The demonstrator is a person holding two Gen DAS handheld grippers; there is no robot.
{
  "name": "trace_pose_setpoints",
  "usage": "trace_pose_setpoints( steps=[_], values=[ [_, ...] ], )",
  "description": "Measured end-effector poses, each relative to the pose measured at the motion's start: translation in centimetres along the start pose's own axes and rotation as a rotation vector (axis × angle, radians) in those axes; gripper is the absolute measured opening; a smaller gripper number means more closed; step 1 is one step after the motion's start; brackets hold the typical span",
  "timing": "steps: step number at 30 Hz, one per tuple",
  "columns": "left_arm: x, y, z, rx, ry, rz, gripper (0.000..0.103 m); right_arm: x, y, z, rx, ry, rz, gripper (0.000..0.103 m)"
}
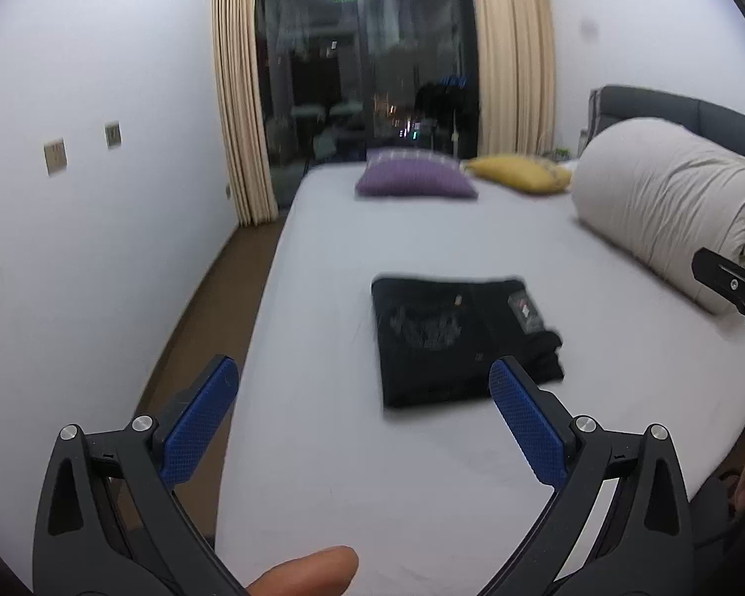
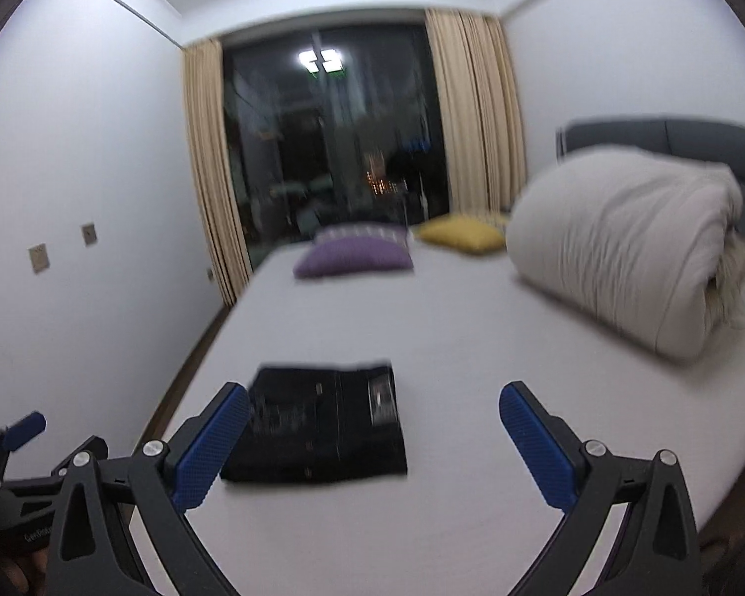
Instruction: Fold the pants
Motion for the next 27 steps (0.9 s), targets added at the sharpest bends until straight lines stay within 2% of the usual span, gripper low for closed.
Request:
trace_pose_setpoints(
  steps=[3, 11, 19, 27],
  values=[
    [-1.3, 1.6, 0.8, 0.016, -0.035, 0.073, 0.103, -1.4, 1.4, 0.1, -0.019, 0.011, 0.083, 0.103],
    [-3.8, 5.9, 1.2, 0.022, -0.038, 0.162, 0.103, -4.5, 4.2, 0.7, -0.023, 0.015, 0.216, 0.103],
    [-5.2, 9.8, 1.7, 0.022, -0.066, 0.24, 0.103, -6.1, 5.7, 2.0, -0.025, -0.036, 0.258, 0.103],
    [-6.1, 11.0, 1.7, 0.024, -0.069, 0.266, 0.103, -7.5, 6.8, 2.8, -0.006, -0.053, 0.299, 0.103]
  ],
)
Point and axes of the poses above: each gripper's, at about its wrist camera, not at the fingertips, and y roughly the way its jaws point, z to its left, x to its top, the point moved 5 cm from there along y, roughly the way its jaws point, and after that the axes turned 10 degrees about -y, right-handed, at the moved point
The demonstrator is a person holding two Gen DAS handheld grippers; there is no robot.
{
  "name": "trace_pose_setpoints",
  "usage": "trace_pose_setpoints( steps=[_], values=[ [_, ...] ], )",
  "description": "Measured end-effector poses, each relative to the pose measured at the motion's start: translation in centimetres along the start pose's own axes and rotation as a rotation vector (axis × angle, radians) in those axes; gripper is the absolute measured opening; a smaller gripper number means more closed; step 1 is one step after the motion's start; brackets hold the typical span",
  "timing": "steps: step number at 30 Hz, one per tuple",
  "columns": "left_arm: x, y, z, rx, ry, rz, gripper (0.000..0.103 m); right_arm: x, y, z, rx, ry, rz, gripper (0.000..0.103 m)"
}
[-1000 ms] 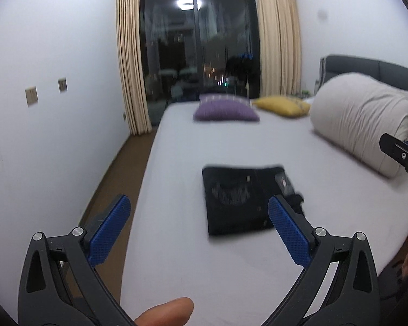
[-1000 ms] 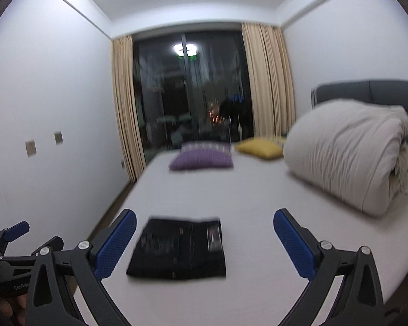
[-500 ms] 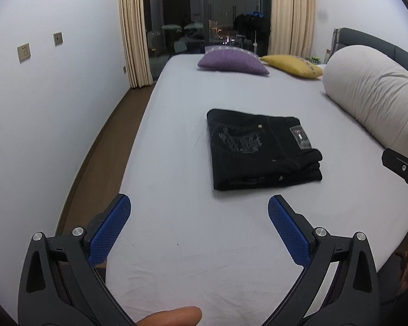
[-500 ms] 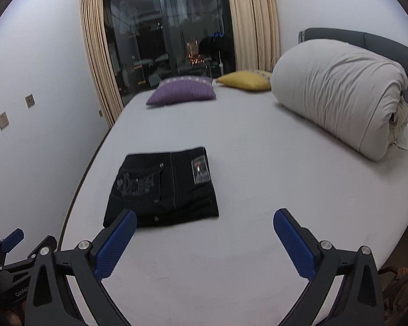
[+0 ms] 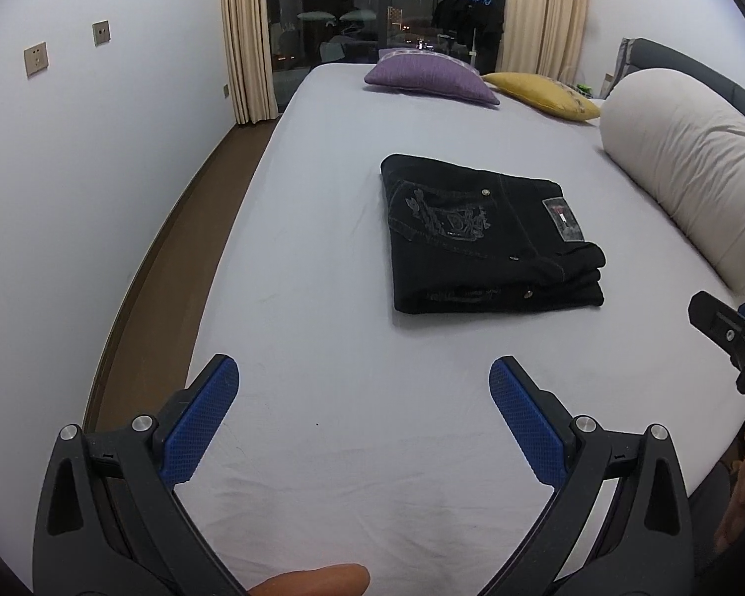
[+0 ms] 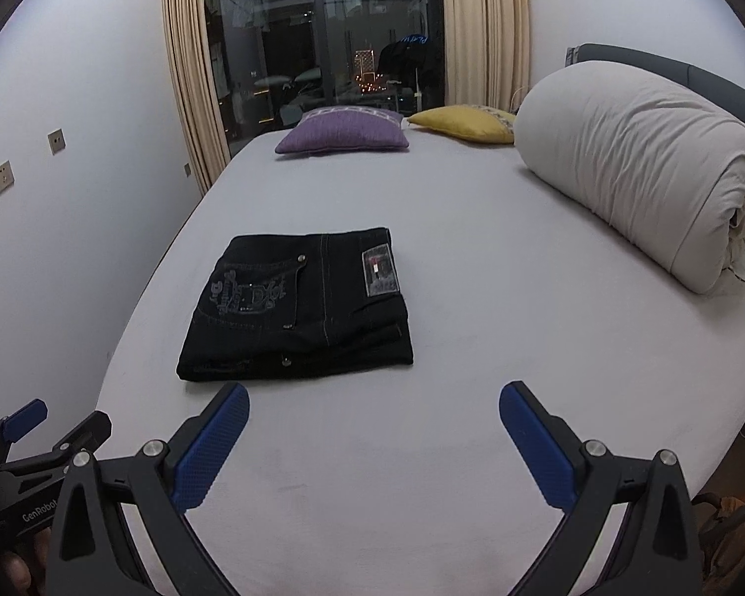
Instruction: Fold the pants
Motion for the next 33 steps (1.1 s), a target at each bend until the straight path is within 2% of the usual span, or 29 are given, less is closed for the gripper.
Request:
trace_pose_setpoints(
  steps=[33],
  values=[
    [-0.9, 1.2, -0.7, 0.005, 0.012, 0.026, 0.103, -0.7, 0.6, 0.2, 0.018, 0.008, 0.033, 0.103]
  ],
)
Point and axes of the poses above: each gripper's, at about its wrist camera, not at the fingertips, and y roughly the way its jaws point, z to its left, x to its top, the point moved 5 cm from there along y, roughly the way its jaws point, and after that the axes turned 10 degrees about -y, right-handed, at the moved point
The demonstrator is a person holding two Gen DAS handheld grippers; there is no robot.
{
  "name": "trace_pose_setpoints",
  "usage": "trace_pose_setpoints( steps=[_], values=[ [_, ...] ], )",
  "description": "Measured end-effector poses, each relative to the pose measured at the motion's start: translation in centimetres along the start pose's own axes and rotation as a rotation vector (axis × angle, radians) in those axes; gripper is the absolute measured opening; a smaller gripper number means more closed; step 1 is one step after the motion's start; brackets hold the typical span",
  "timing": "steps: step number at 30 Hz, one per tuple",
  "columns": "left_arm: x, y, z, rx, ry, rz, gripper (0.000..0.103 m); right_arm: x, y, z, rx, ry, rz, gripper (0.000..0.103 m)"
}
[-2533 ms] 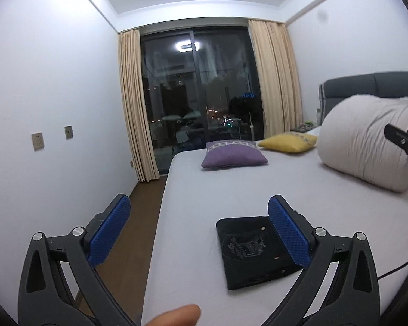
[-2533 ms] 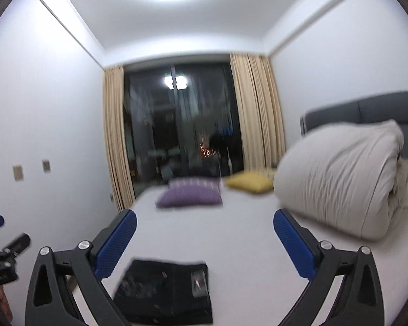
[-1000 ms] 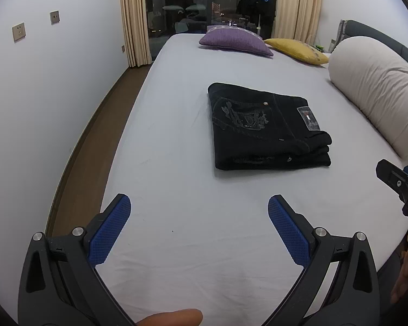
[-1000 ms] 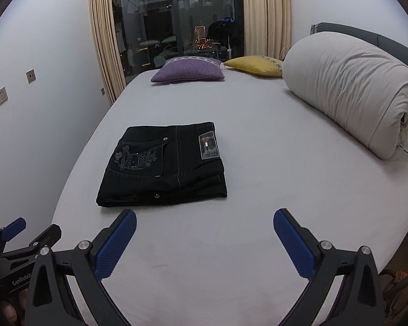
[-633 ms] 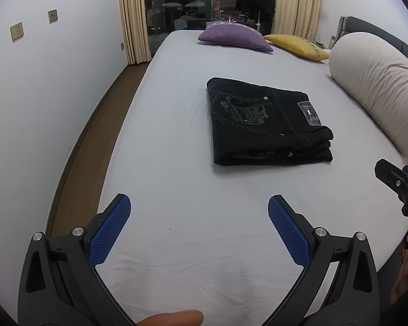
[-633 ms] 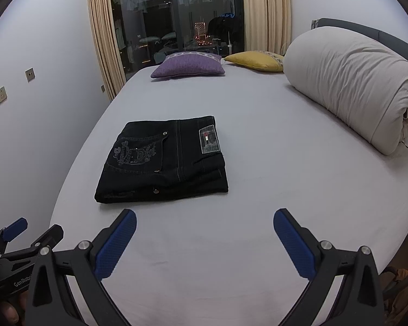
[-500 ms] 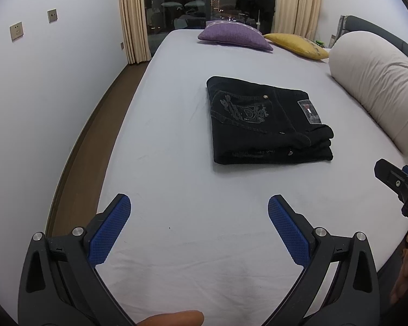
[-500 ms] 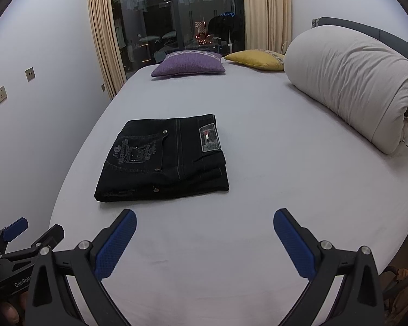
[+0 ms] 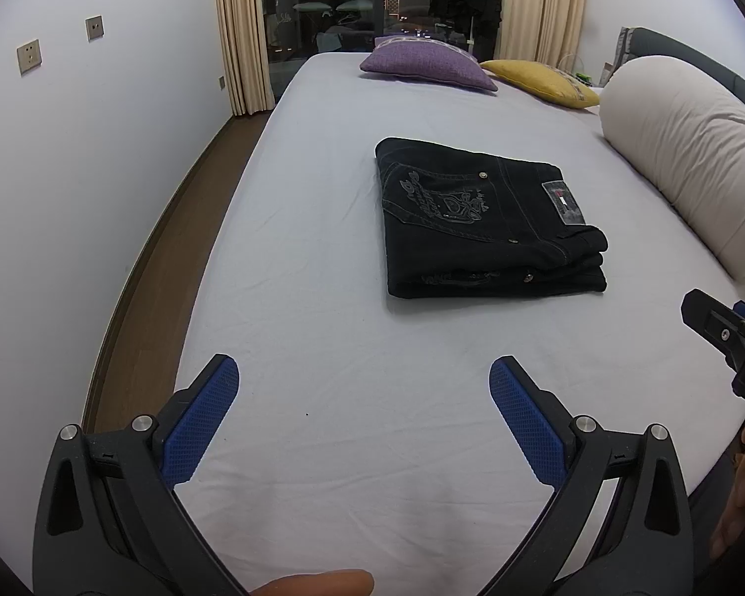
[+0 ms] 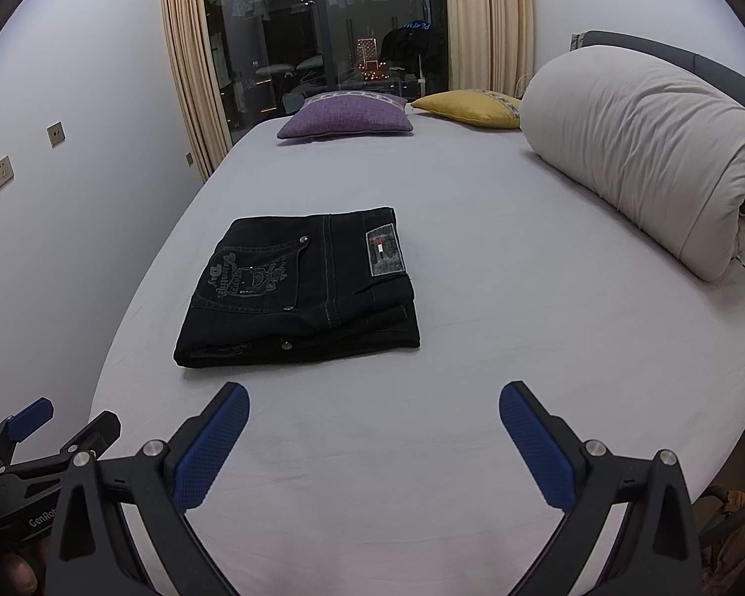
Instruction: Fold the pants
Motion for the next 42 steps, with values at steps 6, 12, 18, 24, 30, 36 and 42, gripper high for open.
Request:
trace_pose_setpoints(
  steps=[6, 12, 18, 24, 30, 36, 42],
  values=[
    [-0.05, 0.06, -0.05, 0.001, 0.001, 0.001, 0.103, 0.02, -0.08, 0.12, 0.0, 0.0, -0.001, 0.103],
    [-0.09, 0.06, -0.07, 0.001, -0.001, 0.002, 0.103, 0.0, -0.07, 0.14, 0.0, 0.0, 0.0, 0.103],
    [-0.22, 0.15, -0.22, -0.001, 0.0, 0.002, 0.103, -0.01, -0.05, 0.18, 0.0, -0.001, 0.0, 0.103],
    [-0.28, 0.19, -0.34, -0.005, 0.0, 0.003, 0.103, -0.05, -0.08, 0.26, 0.001, -0.001, 0.001, 0.103],
    [-0.49, 0.26, -0.61, -0.008, 0.001, 0.003, 0.103, -0.06, -0.08, 0.28, 0.001, 0.0, 0.002, 0.103],
    [-0.4, 0.29, -0.57, -0.01, 0.002, 0.003, 0.103, -0.08, -0.06, 0.35, 0.002, -0.004, 0.004, 0.103],
    [-0.49, 0.28, -0.65, -0.011, 0.0, 0.004, 0.103, -0.28, 0.24, 0.16, 0.01, -0.012, 0.016, 0.103]
  ],
)
Point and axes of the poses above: each gripper's, at about its wrist camera, not at the fingertips, and y roughly the way its jaws point, z to its left, x to its top, the point moved 5 cm from there along y, roughly the way its jaws point, and after that the axes turned 10 degrees about -y, right-handed, at the moved point
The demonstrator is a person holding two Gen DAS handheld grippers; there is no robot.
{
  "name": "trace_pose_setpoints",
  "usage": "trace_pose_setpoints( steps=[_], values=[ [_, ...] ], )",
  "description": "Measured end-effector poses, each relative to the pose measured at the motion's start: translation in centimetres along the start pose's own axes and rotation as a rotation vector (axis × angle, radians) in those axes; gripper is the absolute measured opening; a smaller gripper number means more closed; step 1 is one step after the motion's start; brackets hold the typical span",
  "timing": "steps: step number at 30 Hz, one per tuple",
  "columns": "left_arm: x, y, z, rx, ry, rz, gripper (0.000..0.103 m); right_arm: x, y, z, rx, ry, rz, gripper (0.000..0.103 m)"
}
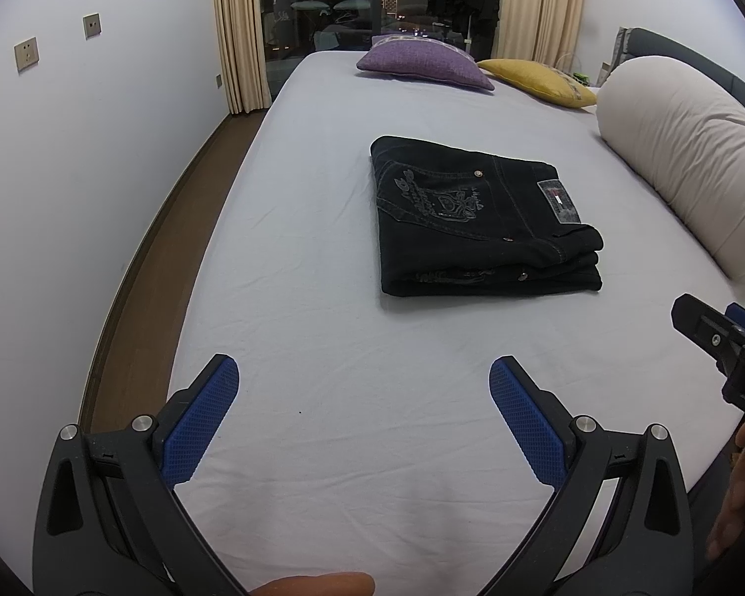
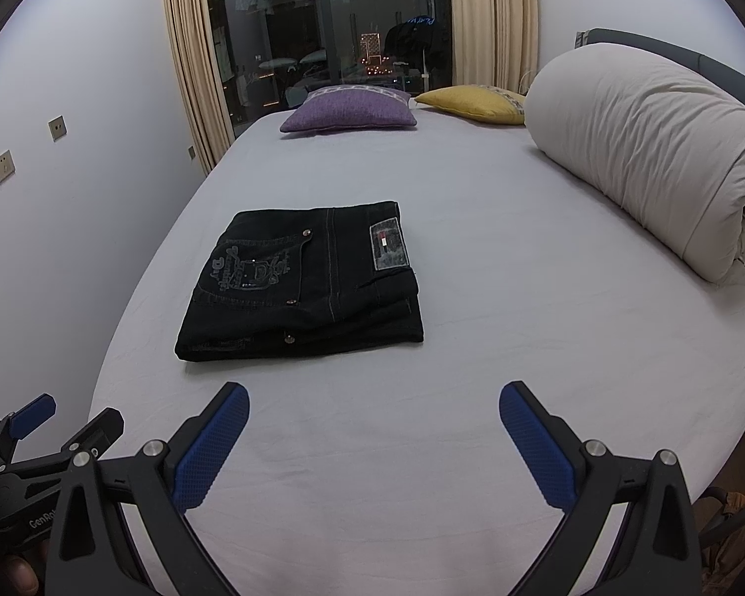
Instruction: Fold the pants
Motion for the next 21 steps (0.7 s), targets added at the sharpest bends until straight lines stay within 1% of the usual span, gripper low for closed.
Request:
trace_pose_setpoints(
  steps=[5, 11, 16, 21],
  values=[
    [0.1, 0.0, 0.0, -0.002, -0.002, 0.002, 0.103, 0.0, 0.2, -0.1, 0.003, -0.007, 0.011, 0.103],
    [0.1, 0.0, 0.0, -0.005, -0.004, 0.006, 0.103, -0.3, 0.8, -0.4, 0.006, -0.013, 0.046, 0.103],
    [0.1, 0.1, 0.0, -0.004, -0.006, 0.011, 0.103, -0.4, 0.8, -0.5, 0.013, -0.017, 0.052, 0.103],
    [0.2, -0.1, 0.0, 0.005, 0.005, -0.003, 0.103, -0.6, 1.0, -0.7, 0.02, -0.014, 0.062, 0.103]
  ],
)
Point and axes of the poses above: each gripper's, at about its wrist camera, not at the fingertips, and y roughly the way its jaws point, z to its left, x to its top, the point moved 5 cm from there along y, roughly the way its jaws point, and after that the axes turned 10 degrees about -y, right-handed, at the moved point
